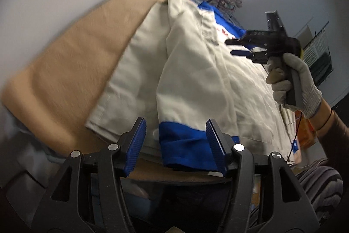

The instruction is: Fold large clothes

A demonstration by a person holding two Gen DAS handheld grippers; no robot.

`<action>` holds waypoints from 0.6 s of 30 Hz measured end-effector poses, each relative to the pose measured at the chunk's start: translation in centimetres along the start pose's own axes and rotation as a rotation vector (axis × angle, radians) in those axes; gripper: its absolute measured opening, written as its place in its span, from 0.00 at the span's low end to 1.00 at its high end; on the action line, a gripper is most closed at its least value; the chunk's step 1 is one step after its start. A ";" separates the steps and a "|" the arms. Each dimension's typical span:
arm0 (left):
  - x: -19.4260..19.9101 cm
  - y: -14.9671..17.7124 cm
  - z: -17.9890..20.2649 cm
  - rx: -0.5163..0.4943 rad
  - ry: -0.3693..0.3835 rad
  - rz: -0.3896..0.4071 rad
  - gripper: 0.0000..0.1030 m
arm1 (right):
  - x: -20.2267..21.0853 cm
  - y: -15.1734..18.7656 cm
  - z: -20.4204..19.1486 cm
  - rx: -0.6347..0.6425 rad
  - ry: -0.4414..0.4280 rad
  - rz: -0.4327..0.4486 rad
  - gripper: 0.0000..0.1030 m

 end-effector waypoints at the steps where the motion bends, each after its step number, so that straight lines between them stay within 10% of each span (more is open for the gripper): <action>1: -0.5 0.2 -0.1 0.006 0.005 -0.010 0.57 | -0.3 -0.1 -0.5 0.014 -0.007 -0.001 0.41; 18: -0.5 -0.2 0.3 -0.069 -0.031 0.039 0.09 | -0.5 -7.3 -13.4 0.261 0.047 0.101 0.41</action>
Point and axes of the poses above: each gripper's, at about its wrist camera, not at the fingertips, and x roughly against the way its jaws point, z to its right, y to its underside, the point moved 9 cm from there along -x, roughly the way its jaws point
